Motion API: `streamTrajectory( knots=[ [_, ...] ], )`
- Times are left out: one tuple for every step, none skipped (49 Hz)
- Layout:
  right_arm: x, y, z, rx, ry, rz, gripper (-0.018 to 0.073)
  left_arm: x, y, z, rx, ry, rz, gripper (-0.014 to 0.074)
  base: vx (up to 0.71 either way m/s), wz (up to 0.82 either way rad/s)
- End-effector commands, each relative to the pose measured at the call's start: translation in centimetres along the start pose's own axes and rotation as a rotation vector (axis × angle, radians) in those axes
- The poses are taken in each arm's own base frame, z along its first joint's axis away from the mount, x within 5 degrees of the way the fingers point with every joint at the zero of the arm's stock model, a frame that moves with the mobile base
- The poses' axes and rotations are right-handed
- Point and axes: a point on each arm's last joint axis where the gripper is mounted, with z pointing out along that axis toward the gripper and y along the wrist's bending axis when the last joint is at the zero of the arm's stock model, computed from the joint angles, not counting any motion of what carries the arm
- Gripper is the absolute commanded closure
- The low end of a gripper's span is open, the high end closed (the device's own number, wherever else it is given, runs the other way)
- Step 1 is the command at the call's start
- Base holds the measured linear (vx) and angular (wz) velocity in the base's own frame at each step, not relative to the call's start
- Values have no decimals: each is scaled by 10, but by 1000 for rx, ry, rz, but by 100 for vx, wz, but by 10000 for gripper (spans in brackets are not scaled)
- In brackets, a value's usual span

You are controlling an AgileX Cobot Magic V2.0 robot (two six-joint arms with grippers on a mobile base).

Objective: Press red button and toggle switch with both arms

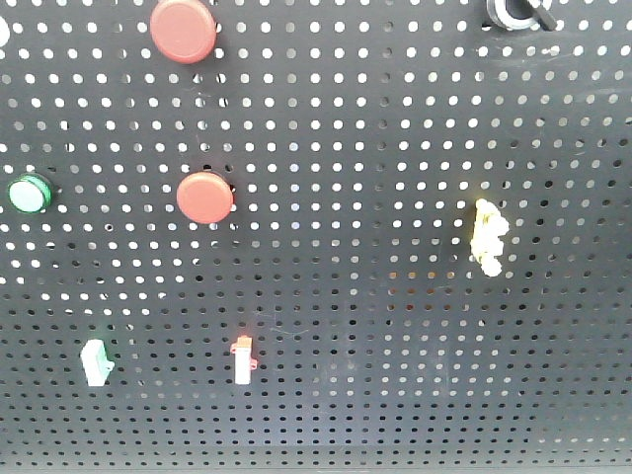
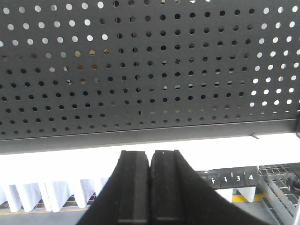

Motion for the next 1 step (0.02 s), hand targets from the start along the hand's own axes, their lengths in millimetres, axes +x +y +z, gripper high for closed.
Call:
streamTrajectory(
  knots=[
    [-5,0,-1,1,-90,-16,562,3,0,-1,-22,-64,-8,594,0,0]
  ],
)
